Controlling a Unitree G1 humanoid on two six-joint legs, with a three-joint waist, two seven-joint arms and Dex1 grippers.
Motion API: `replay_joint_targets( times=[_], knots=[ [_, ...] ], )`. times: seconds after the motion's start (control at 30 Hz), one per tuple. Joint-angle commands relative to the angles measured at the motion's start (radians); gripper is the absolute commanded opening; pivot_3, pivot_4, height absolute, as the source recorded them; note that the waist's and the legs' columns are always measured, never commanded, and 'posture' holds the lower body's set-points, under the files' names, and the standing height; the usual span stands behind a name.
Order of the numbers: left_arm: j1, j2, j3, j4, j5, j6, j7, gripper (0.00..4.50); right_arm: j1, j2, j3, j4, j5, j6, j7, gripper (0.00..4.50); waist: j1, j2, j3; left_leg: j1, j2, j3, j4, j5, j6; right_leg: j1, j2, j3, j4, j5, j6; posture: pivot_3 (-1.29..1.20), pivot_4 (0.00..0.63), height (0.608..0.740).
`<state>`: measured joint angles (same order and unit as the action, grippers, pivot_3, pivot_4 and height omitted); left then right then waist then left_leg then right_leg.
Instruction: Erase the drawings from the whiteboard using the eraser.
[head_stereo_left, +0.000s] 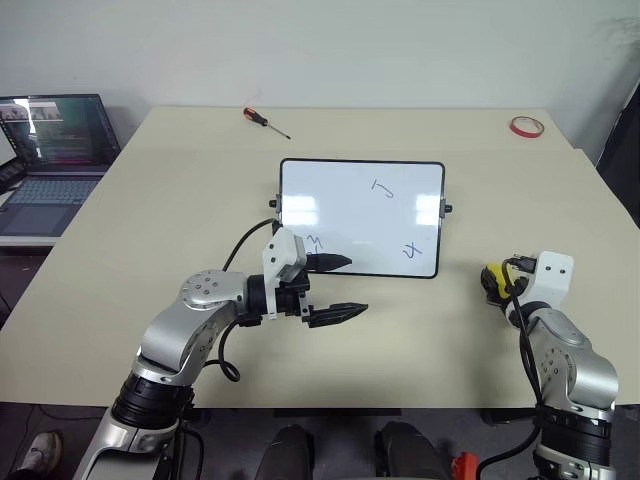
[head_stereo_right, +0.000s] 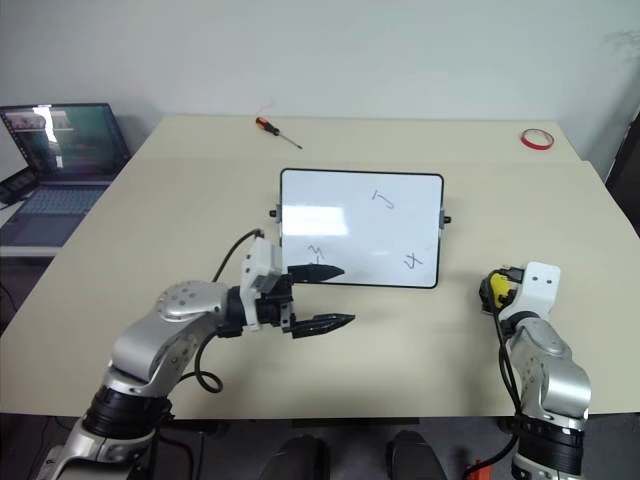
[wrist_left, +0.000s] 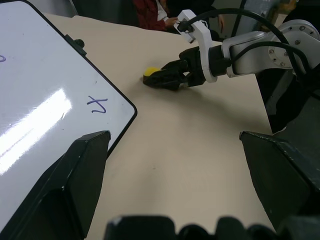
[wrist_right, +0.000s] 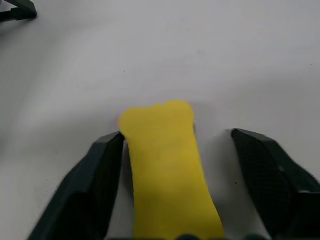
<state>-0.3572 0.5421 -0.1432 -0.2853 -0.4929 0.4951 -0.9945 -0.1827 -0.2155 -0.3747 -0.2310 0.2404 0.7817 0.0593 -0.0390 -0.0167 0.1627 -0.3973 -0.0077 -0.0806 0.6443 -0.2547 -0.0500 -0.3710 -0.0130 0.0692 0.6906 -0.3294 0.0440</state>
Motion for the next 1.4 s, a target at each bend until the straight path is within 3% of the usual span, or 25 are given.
replay_joint_targets(
  times=[0.03,0.17,0.5,0.7,0.93,1.17,1.4],
  knots=[
    [-0.015,-0.004,0.008,-0.036,-0.015,-0.002,0.0,4.5,-0.013,-0.007,-0.018,-0.018,0.015,-0.023,-0.006,2.52,0.0,0.0,0.0,0.0,0.0,0.0,0.0,0.0,0.0,0.0,0.0,0.0,0.0,0.0,0.0,0.0,0.15,0.74],
    [-0.018,-0.009,0.005,-0.034,-0.013,-0.005,0.003,4.5,-0.011,-0.01,-0.014,-0.021,0.021,-0.023,-0.011,1.3,0.0,0.0,0.0,0.0,0.0,0.0,0.0,0.0,0.0,0.0,0.0,0.0,0.0,0.0,0.0,0.0,0.15,0.74],
    [-0.015,-0.018,0.006,-0.039,-0.01,0.0,0.008,4.5,-0.015,-0.014,-0.019,-0.033,0.033,-0.016,-0.025,1.3,0.0,0.0,0.0,0.0,0.0,0.0,0.0,0.0,0.0,0.0,0.0,0.0,0.0,0.0,0.0,0.0,0.15,0.74],
    [0.032,-0.07,0.047,-0.057,0.027,-0.068,0.125,4.5,0.039,-0.045,0.089,-0.105,-0.044,-0.14,0.004,1.3,0.0,0.0,0.0,0.0,0.0,0.0,0.0,0.0,0.0,0.0,-0.001,0.0,0.0,0.0,0.0,0.0,0.15,0.74],
    [0.103,-0.106,0.056,-0.002,0.188,-0.205,0.285,4.5,0.075,-0.05,0.16,-0.142,-0.087,-0.229,0.022,1.3,0.0,0.0,0.0,0.0,0.0,0.0,0.0,0.0,0.0,0.0,-0.003,0.0,0.0,0.0,0.0,0.0,0.15,0.74],
    [0.187,-0.123,-0.006,0.004,0.23,-0.246,0.287,4.5,0.065,-0.07,0.292,-0.137,-0.157,-0.334,0.075,1.3,0.001,0.0,0.0,0.0,0.0,0.0,0.0,0.0,0.0,0.0,-0.003,0.0,0.0,0.0,0.0,0.0,0.15,0.74],
    [0.146,-0.163,-0.033,0.05,0.263,-0.279,0.293,4.5,-0.034,-0.026,0.4,-0.057,-0.207,-0.395,0.078,1.3,0.003,0.0,0.0,0.0,0.0,0.0,0.001,0.0,0.0,0.0,-0.003,-0.001,0.0,0.0,0.0,0.0,0.15,0.74]
  ],
)
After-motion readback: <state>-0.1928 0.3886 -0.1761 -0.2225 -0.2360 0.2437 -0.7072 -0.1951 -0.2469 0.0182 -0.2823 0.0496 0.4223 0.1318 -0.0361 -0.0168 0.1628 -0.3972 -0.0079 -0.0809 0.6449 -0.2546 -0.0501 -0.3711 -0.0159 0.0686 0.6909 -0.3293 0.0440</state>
